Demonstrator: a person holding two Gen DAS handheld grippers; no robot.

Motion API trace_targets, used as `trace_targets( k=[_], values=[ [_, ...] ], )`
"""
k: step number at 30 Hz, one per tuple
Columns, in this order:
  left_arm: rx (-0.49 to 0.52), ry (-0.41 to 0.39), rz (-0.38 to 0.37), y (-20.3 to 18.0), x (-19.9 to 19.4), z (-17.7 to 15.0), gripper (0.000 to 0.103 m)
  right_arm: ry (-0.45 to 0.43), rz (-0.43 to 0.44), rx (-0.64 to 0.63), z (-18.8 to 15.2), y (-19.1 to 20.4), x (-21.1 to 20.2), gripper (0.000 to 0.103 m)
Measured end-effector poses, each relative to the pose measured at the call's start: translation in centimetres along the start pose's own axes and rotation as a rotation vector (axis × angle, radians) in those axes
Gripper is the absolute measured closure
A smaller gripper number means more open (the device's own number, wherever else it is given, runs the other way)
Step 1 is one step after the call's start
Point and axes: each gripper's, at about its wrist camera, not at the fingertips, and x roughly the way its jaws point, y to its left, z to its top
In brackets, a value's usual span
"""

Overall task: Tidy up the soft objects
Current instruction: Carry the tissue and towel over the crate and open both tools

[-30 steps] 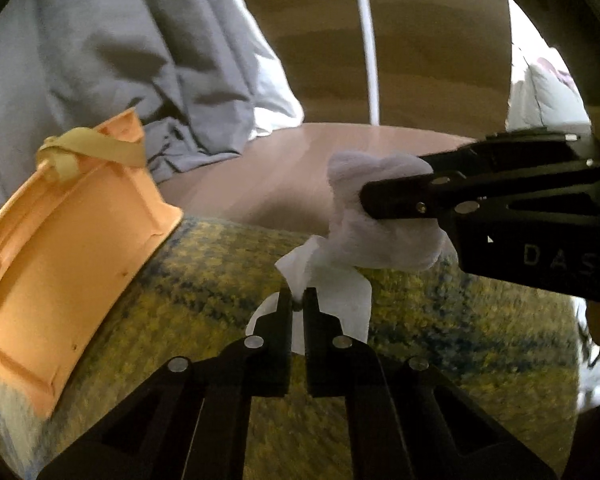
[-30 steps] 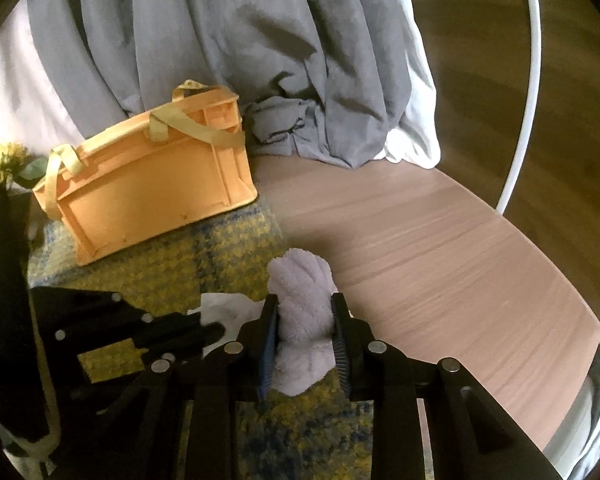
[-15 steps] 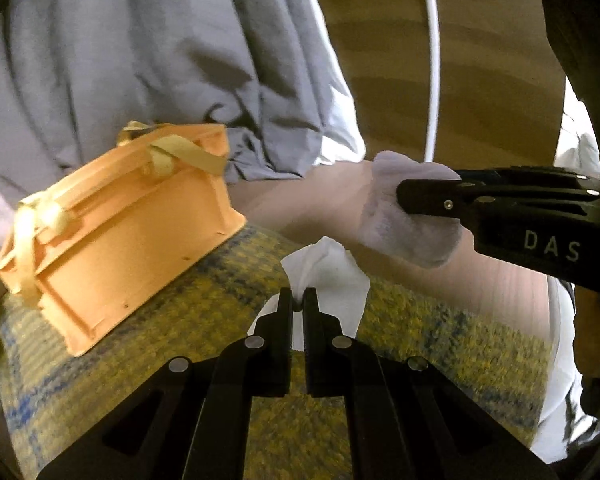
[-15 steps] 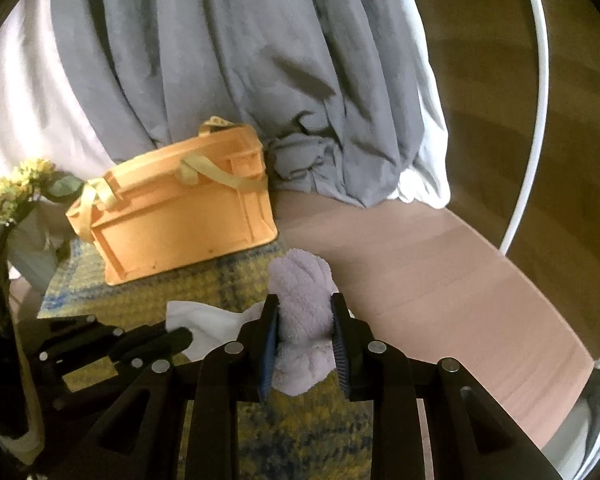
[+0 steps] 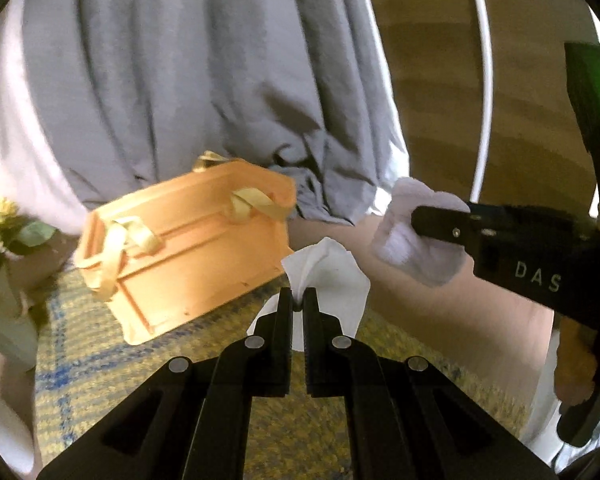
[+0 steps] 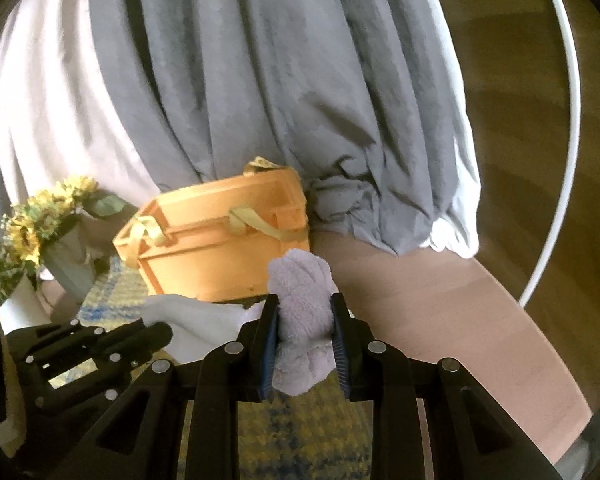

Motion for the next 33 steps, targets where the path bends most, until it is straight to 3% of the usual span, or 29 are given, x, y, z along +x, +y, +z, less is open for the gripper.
trace_targets(
  k=[13,33],
  values=[
    [-0.094,-0.106,0.160,1.4,-3.8,2.8,0.097,-0.095,0.104,-0.051,3.2,1.1,-1.0,0.077],
    [-0.096,-0.252,0.317,4.1,-7.4,6.0,0.097,-0.214,0.188,-0.068,7.1,3.6,-1.3,0.077]
  ],
)
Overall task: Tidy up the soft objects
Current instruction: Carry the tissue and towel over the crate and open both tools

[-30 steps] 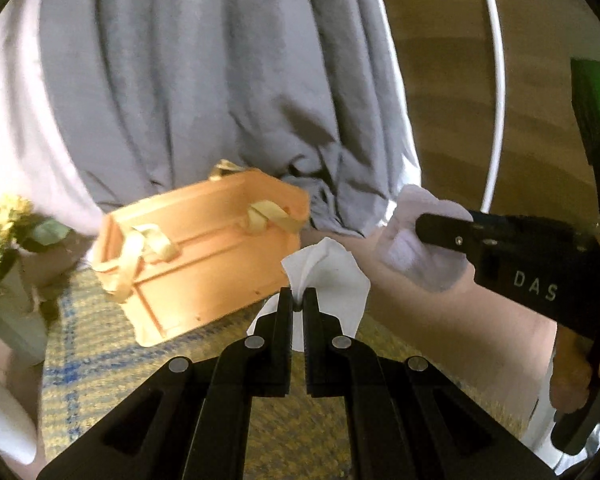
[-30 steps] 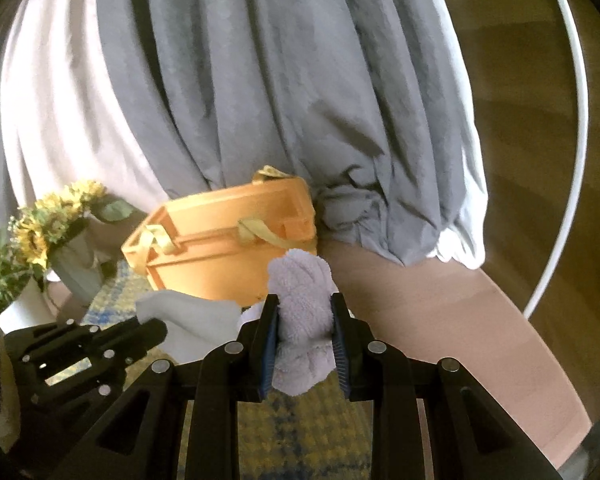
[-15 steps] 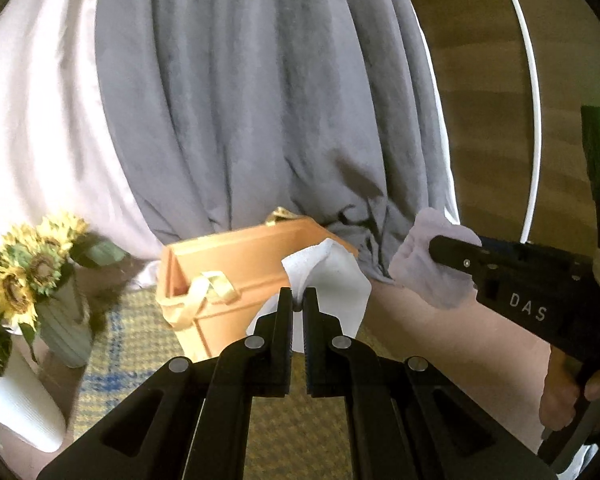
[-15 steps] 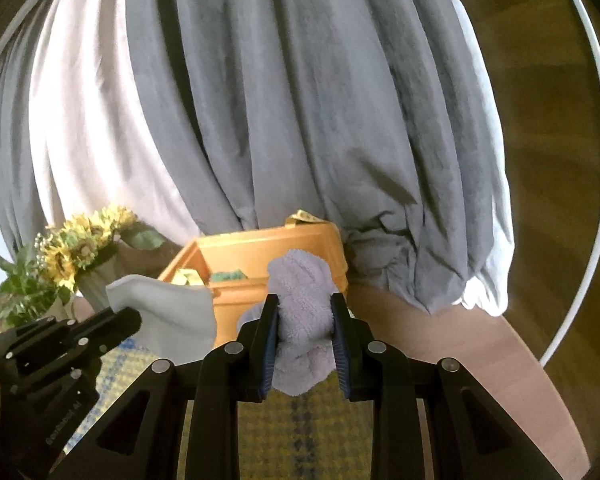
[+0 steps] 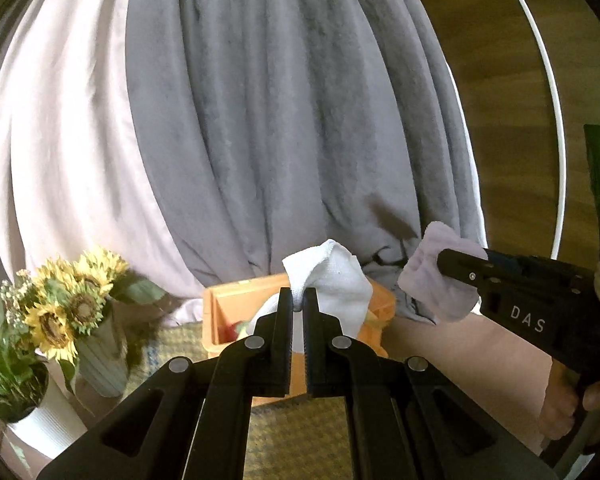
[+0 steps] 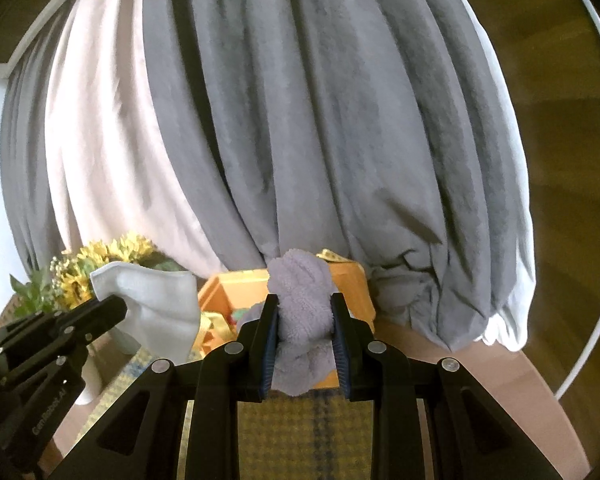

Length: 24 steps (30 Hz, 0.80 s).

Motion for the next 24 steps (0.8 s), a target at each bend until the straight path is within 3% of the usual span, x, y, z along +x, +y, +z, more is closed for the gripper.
trace_targets(
  k=[13,24],
  values=[
    [0.013,-0.063,0.022,1.5,3.4,2.5,0.097,-0.061,0.024,-0.017,2.4,0.5,2.9,0.077],
    [-0.006,-0.045,0.031,2.4,8.4,3.3,0.097,-0.055,0.022,-0.023,3.9,0.3,8.0,0.077]
  ],
)
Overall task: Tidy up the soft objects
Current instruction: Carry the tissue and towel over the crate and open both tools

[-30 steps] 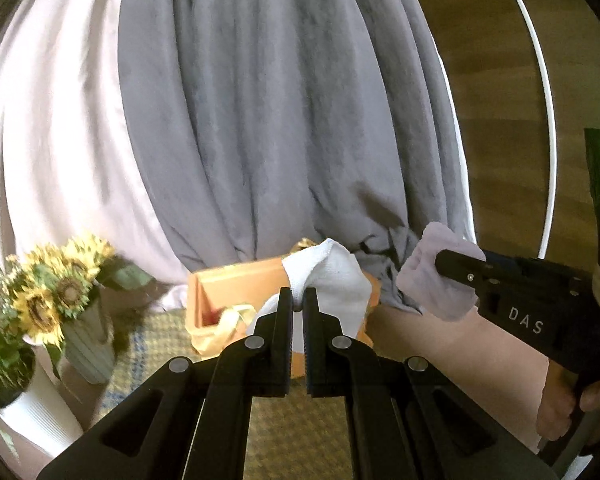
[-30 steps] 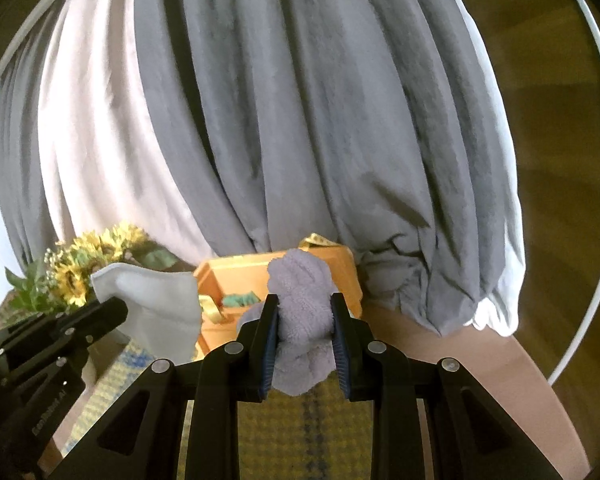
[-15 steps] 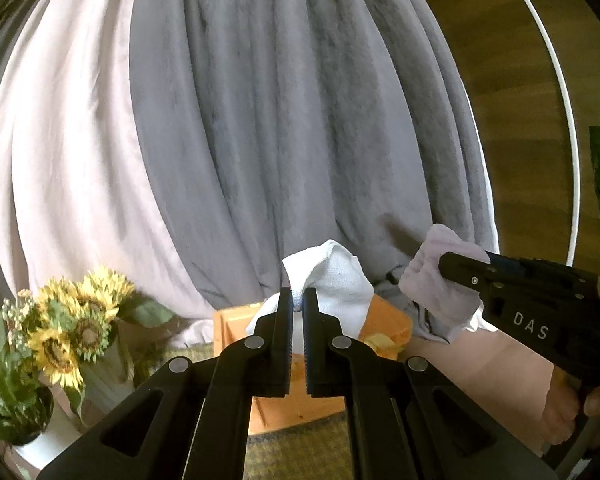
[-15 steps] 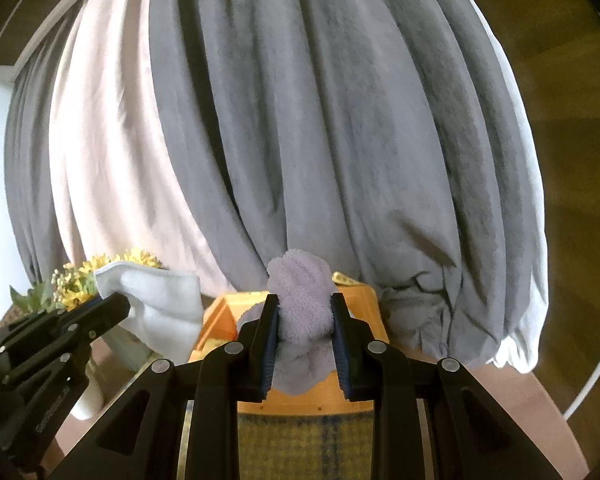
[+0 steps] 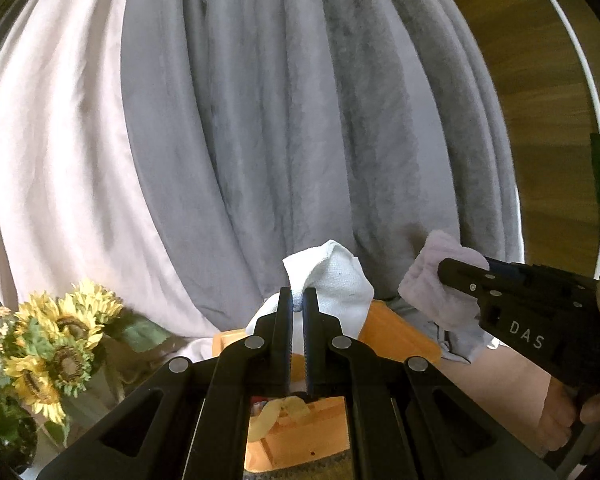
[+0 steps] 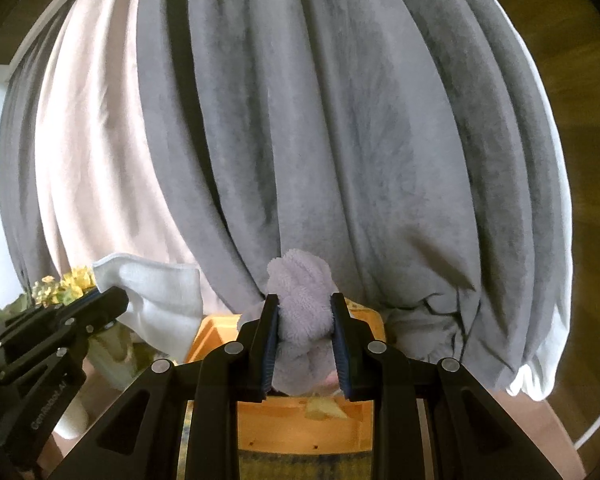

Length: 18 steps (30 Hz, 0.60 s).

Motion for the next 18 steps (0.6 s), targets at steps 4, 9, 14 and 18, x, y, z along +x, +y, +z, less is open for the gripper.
trace_targets(
  k=[4,9,14,18],
  values=[
    [-0.002,0.018,0.003,0.2,2.3,-0.2,0.097,0.014,-0.004,-0.004,0.0,-0.3,2.0,0.077],
    [-0.005,0.050,0.009,0.5,5.1,-0.7,0.097,0.045,-0.002,0.006,-0.2,-1.0,5.1,0.077],
    [-0.009,0.093,0.018,0.9,7.6,-1.7,0.097,0.096,0.007,0.013,-0.9,-1.4,8.4,0.077],
    [-0.005,0.135,0.017,0.8,9.8,-2.7,0.097,0.139,0.008,0.015,-1.5,-1.7,10.9,0.077]
  ],
)
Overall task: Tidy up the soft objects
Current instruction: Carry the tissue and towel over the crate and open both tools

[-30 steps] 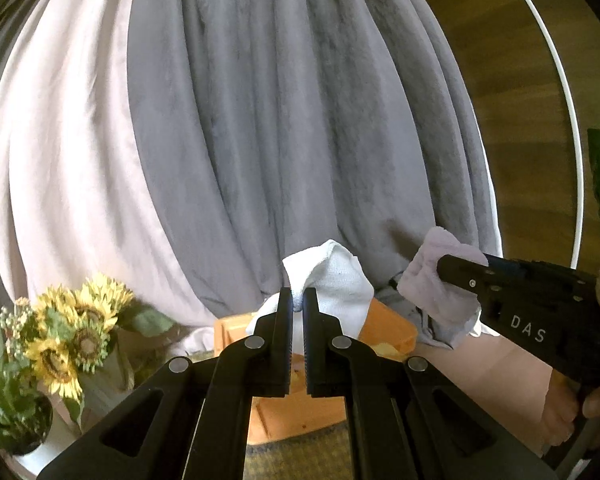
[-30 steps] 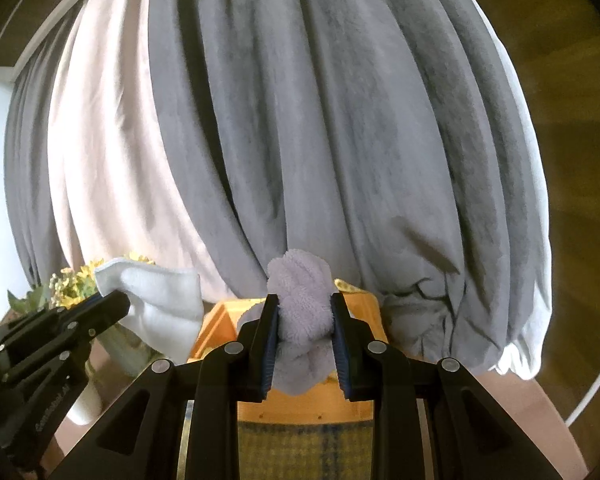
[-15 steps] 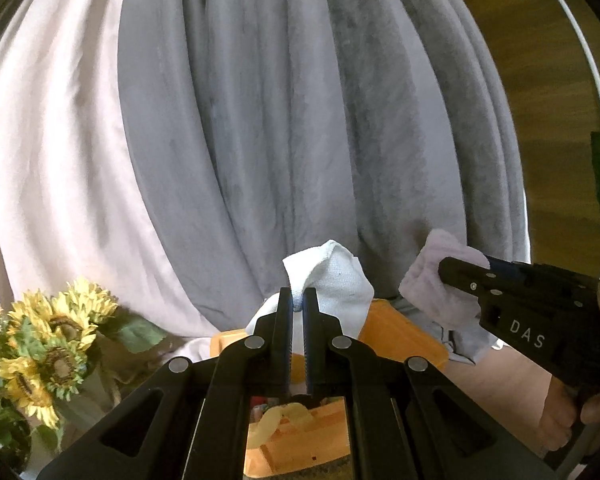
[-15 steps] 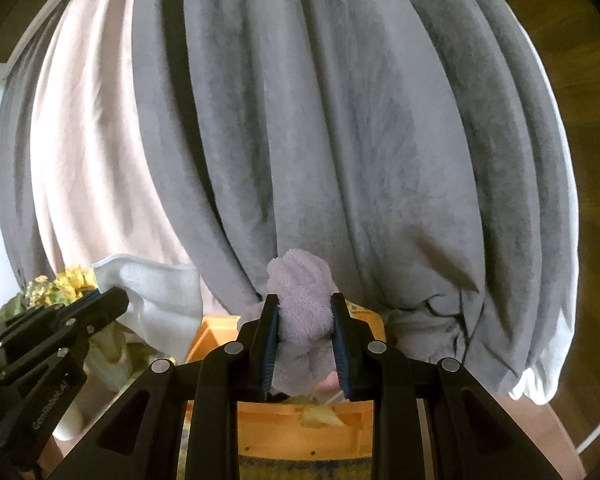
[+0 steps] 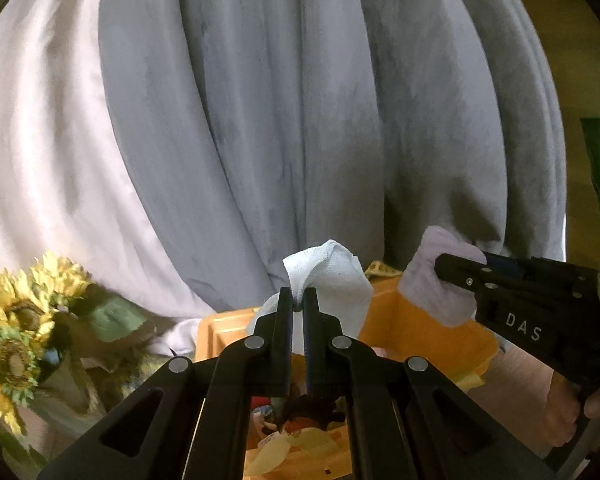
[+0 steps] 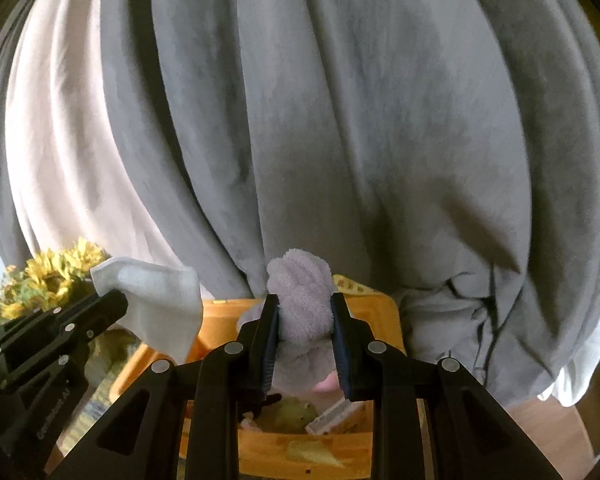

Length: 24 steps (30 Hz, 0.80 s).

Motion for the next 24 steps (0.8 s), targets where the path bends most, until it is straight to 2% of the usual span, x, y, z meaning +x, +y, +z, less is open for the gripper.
trace_targets(
  k=[11,13,18,22,24],
  values=[
    [0.026,0.115,-0.020,-1.0,6.2,-1.5,0.095,0.163,0.003,-0.030,-0.9,-1.2,6.6,0.077],
    [0.017,0.141,-0.028,-0.9,7.1,-1.7,0.086,0.186,0.009,-0.036,-0.9,-1.2,7.4,0.075],
    [0.009,0.157,-0.005,-0.7,7.5,-2.2,0.074,0.202,-0.025,-0.037,-1.1,-1.5,8.0,0.052],
    [-0.004,0.160,0.041,-0.5,6.2,-2.4,0.063,0.187,-0.066,-0.058,-1.2,-1.6,6.9,0.050],
    [-0.024,0.158,0.064,-0.3,5.2,-2.3,0.056,0.179,-0.079,-0.061,-1.2,-1.5,6.1,0.043]
  ],
)
